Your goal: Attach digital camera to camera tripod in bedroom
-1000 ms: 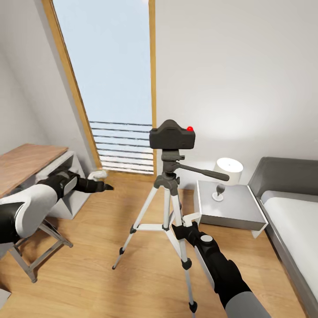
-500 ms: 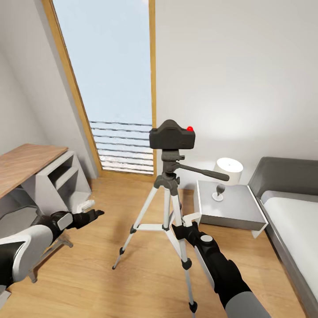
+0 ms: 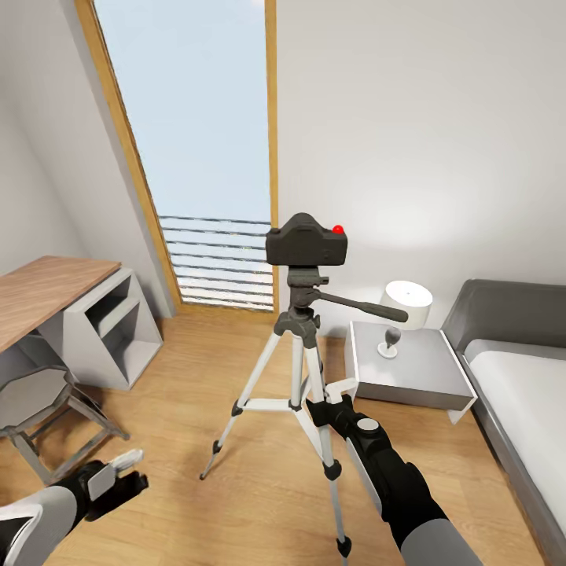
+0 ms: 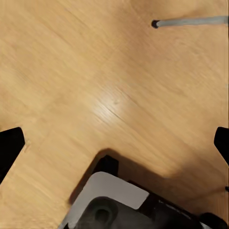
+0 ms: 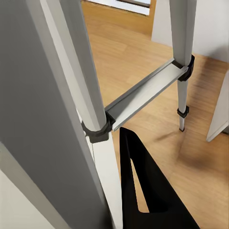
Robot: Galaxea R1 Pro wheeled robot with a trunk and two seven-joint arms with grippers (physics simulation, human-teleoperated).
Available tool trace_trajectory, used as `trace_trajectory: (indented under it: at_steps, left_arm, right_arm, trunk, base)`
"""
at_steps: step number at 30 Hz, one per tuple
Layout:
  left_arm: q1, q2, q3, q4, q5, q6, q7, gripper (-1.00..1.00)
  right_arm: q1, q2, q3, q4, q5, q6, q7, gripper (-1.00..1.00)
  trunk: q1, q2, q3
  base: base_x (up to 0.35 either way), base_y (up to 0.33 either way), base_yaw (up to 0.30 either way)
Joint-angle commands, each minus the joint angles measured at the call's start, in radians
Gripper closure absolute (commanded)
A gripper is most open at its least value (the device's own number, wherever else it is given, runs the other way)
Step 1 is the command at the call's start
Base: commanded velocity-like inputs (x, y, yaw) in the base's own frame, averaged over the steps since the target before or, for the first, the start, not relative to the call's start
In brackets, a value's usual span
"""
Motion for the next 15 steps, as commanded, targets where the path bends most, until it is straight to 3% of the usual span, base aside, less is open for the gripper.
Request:
trace_trajectory:
  at_steps: [1,5,8,9,15]
  left_arm:
    - [0.023,0.000,0.006,0.000,0.007,0.003,0.036,-1.00]
    - [0.136,-0.002,0.007,0.000,0.012,-0.002,0.130,-1.00]
    - [0.199,-0.005,0.008,0.000,0.014,-0.023,0.153,-1.00]
    - [0.236,-0.008,0.008,0.000,0.016,-0.048,0.162,-1.00]
    - [0.343,-0.030,0.010,0.001,0.020,-0.161,0.174,-1.00]
  right_arm:
    - [-0.001,0.000,-0.001,-0.002,0.005,0.006,0.005,1.00]
    - [-0.001,0.000,-0.001,-0.002,0.005,0.007,0.005,1.00]
    - [-0.001,0.000,-0.001,-0.002,0.004,0.007,0.005,1.00]
    - [-0.001,0.000,-0.001,-0.002,0.004,0.007,0.005,1.00]
    - [-0.001,-0.003,-0.001,-0.002,0.003,0.009,0.005,1.00]
  trunk:
    - [0.001,-0.002,-0.002]
    - [0.001,-0.002,-0.002]
    - [0.001,-0.002,-0.002]
    - [0.001,-0.002,-0.002]
    - [0.001,-0.002,-0.002]
  base:
    - [0.000,0.000,0.000]
    - [0.000,0.000,0.000]
    - [0.000,0.000,0.000]
    - [0.000,0.000,0.000]
    - [0.000,0.000,0.000]
